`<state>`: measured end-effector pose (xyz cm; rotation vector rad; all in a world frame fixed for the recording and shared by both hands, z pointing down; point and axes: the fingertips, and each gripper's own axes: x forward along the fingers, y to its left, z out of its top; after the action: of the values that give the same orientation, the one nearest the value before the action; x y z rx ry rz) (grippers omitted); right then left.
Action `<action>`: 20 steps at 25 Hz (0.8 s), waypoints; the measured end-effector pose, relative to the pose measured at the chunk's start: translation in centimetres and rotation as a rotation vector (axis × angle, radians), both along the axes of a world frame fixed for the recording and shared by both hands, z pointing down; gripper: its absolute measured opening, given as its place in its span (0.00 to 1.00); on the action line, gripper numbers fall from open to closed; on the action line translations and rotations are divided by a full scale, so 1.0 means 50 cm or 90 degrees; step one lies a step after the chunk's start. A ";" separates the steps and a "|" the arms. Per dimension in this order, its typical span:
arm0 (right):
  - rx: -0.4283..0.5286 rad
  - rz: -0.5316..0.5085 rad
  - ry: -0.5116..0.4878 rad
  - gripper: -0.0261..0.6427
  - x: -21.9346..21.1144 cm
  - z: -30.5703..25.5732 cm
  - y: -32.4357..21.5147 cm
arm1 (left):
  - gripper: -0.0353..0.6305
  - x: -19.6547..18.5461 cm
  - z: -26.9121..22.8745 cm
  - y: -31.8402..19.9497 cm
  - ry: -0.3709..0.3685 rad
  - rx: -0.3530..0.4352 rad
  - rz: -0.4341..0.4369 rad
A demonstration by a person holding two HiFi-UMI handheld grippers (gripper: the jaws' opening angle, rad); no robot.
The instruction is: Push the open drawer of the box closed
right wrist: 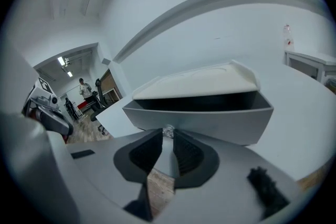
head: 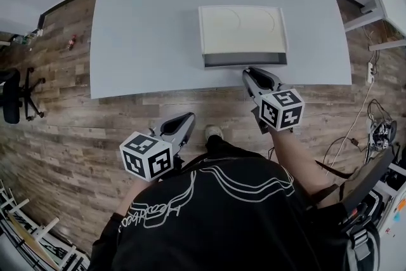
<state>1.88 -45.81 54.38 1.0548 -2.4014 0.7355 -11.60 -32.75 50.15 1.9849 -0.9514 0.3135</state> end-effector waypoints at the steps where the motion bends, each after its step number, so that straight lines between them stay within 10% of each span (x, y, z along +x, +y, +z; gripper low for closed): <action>1: -0.003 0.001 0.003 0.14 0.002 0.001 -0.010 | 0.06 -0.003 -0.002 -0.002 -0.001 -0.001 -0.005; 20: 0.055 -0.008 0.080 0.14 0.002 -0.001 -0.054 | 0.06 -0.055 -0.032 0.073 -0.012 0.004 -0.041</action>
<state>1.99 -48.52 54.33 1.0865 -2.3477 0.5474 -14.38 -29.10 48.53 1.9557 -1.0265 0.2935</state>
